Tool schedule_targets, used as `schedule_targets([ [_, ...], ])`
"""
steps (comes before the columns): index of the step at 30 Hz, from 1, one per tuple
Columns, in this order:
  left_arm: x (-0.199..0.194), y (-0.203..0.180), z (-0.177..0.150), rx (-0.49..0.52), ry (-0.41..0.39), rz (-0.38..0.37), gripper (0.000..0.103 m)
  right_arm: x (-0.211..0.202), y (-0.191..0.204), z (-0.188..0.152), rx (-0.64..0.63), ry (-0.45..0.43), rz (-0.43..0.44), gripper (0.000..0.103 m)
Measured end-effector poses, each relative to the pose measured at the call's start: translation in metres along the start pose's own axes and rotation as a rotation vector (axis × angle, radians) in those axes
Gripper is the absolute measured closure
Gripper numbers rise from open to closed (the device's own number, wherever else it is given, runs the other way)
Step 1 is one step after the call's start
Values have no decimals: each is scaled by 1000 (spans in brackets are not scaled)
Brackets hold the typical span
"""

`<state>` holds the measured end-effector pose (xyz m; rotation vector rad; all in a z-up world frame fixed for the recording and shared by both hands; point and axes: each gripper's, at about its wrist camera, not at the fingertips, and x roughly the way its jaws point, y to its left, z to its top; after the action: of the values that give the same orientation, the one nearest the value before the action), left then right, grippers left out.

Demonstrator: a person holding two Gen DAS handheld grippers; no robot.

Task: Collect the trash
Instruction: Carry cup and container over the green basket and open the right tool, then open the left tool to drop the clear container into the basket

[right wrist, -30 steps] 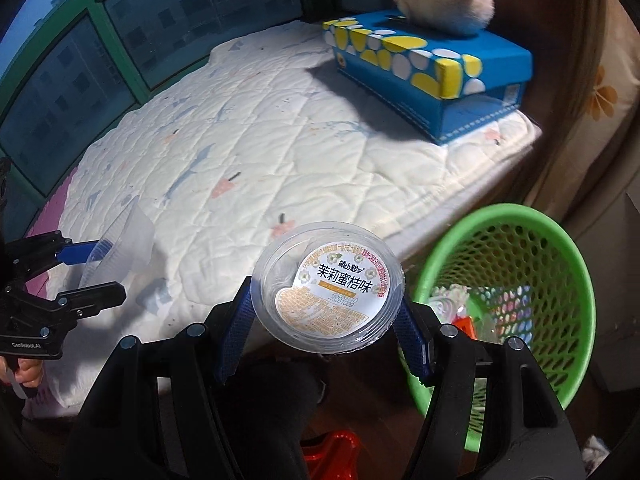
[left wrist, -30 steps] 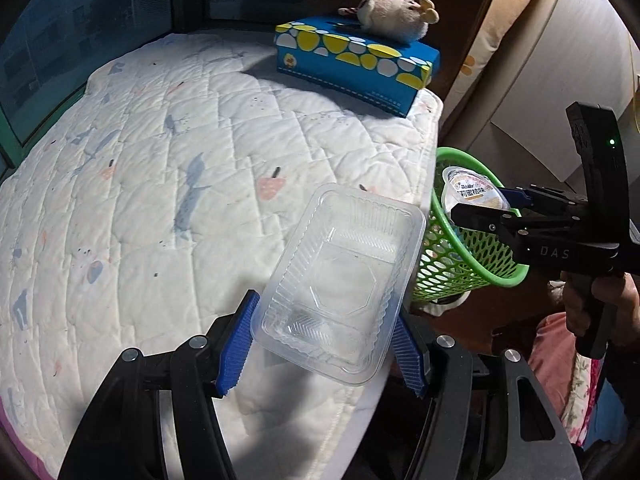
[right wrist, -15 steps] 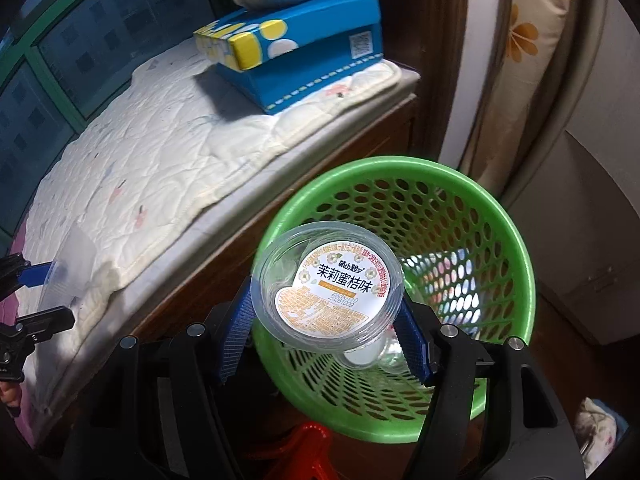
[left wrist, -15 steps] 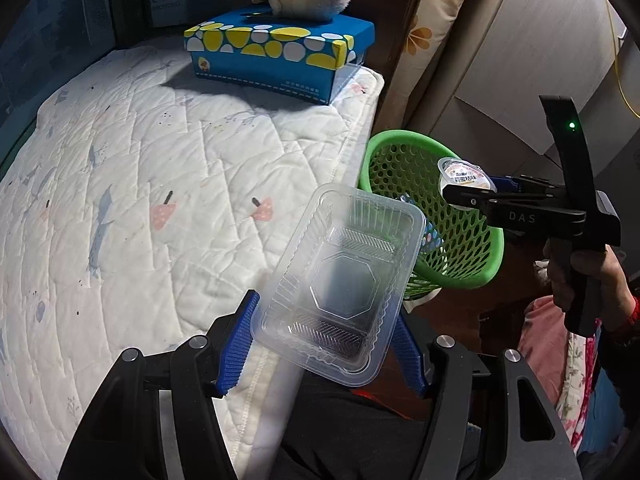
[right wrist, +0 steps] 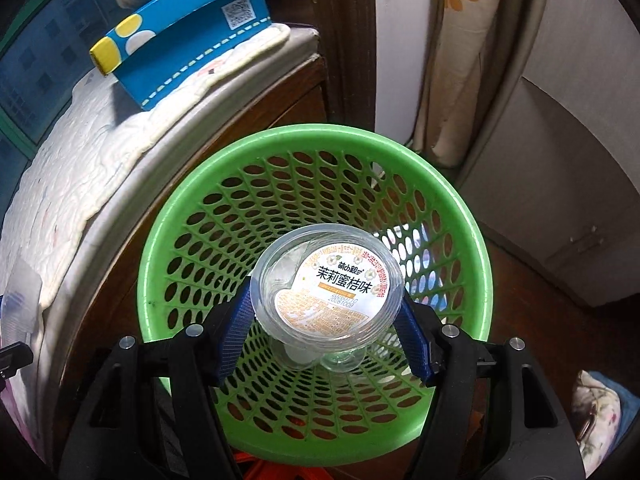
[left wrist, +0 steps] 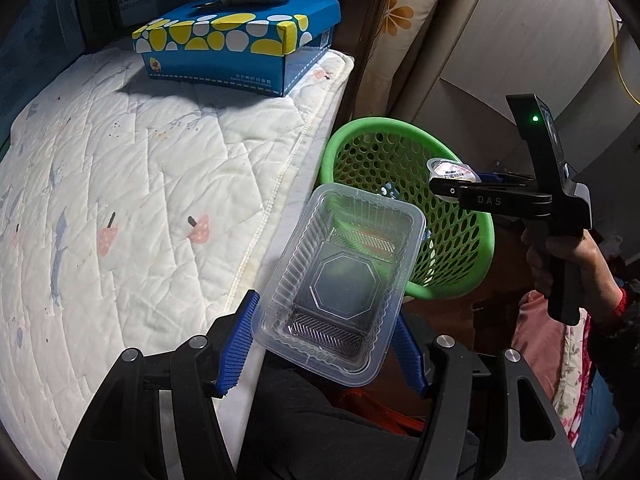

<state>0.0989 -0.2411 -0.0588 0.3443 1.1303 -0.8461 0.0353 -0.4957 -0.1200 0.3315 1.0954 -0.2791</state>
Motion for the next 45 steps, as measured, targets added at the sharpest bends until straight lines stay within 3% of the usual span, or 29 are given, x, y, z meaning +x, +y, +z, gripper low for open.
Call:
schedule_targets([
  [4,9,-10,9,17,12,-6,43,0,-7,0,8,-8,-2,27],
  [20,61,-54,52,95,93,-10,42,-52,-26,-14,37,-104,24,26],
  [31,91,-67,65,76,143,-22,41,-66,-37,-28,90,-131,48,22],
  [35,92,-67,64,57,135,-34,34,-67,-38,-31,100,-126,53,22],
  [45,59,-47,51,-7,65,-5,27,-69,-20,-36,70,-125,74,22],
])
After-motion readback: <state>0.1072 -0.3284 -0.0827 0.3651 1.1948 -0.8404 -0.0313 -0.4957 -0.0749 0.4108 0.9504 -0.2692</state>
